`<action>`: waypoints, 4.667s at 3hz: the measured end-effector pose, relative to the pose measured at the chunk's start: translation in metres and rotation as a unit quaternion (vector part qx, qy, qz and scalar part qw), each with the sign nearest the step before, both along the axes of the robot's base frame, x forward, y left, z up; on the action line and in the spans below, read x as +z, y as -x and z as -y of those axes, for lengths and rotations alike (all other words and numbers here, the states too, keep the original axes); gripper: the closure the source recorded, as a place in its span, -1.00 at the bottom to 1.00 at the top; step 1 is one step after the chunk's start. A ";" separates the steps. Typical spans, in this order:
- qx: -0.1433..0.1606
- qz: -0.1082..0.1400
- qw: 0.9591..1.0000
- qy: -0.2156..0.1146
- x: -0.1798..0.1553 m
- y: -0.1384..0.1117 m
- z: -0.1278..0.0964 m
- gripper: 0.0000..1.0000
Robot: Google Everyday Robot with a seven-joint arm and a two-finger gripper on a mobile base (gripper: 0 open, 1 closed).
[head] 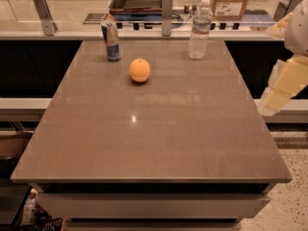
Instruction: Pick water bottle
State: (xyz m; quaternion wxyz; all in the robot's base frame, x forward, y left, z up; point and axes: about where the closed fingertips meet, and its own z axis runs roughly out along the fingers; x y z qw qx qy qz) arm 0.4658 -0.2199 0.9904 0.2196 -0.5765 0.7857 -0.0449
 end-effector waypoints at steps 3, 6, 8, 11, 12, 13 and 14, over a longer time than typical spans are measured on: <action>-0.143 0.170 0.957 -0.186 0.030 -0.114 0.038 -1.00; -0.134 0.230 0.925 -0.272 0.049 -0.218 0.010 -1.00; -0.170 0.245 0.894 -0.335 0.030 -0.266 0.017 -1.00; -0.184 0.235 0.852 -0.430 -0.010 -0.322 0.001 -1.00; -0.181 0.207 0.847 -0.455 -0.031 -0.333 -0.018 -1.00; -0.172 0.190 0.842 -0.474 -0.044 -0.345 -0.034 -1.00; -0.164 0.180 0.838 -0.489 -0.053 -0.358 -0.045 -1.00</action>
Offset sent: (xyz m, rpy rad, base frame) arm 0.1280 -0.0666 0.0530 0.4395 -0.4936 -0.4007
